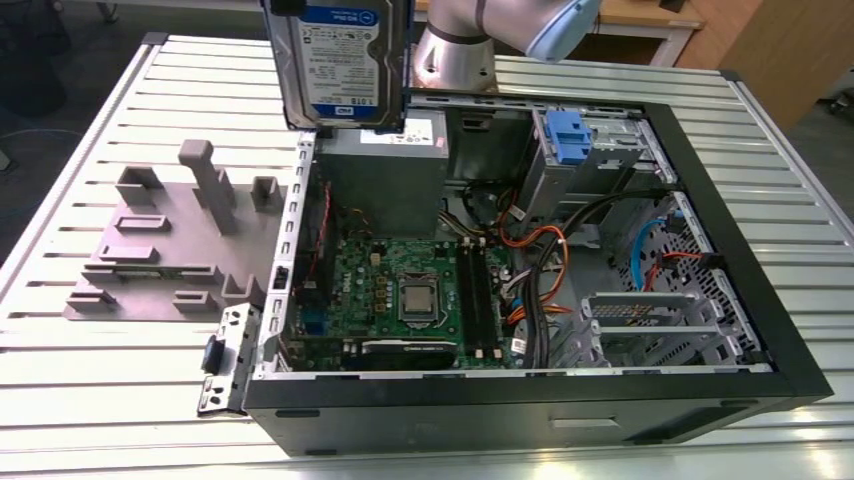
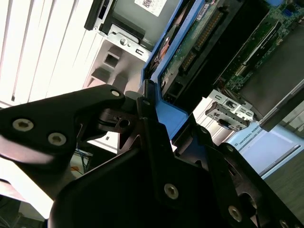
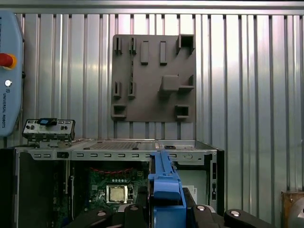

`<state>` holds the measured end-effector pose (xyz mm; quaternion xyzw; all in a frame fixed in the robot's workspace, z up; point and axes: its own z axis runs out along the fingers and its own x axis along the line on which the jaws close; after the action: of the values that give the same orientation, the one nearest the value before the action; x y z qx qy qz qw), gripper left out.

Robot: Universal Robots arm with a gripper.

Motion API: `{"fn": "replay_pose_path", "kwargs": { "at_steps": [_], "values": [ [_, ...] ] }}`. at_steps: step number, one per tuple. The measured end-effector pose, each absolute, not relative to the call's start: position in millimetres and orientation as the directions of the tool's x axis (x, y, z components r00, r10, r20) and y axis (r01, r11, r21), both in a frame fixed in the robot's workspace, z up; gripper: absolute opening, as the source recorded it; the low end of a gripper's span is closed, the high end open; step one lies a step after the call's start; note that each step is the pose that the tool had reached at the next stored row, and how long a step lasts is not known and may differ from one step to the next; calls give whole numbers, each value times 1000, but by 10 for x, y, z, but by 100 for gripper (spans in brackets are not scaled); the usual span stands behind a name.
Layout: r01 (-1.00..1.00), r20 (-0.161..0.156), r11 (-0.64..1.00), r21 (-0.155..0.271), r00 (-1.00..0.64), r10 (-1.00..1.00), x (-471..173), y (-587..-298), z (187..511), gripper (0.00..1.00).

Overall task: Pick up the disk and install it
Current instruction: 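Pick up the disk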

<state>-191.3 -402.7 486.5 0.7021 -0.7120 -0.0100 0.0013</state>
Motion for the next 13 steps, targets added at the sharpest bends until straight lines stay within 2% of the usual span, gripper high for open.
{"fn": "replay_pose_path", "kwargs": {
  "at_steps": [13],
  "values": [
    [-1000, -12, 14, 16, -14, -1000, -1889, -4192, 4864, 37]
  ]
}}
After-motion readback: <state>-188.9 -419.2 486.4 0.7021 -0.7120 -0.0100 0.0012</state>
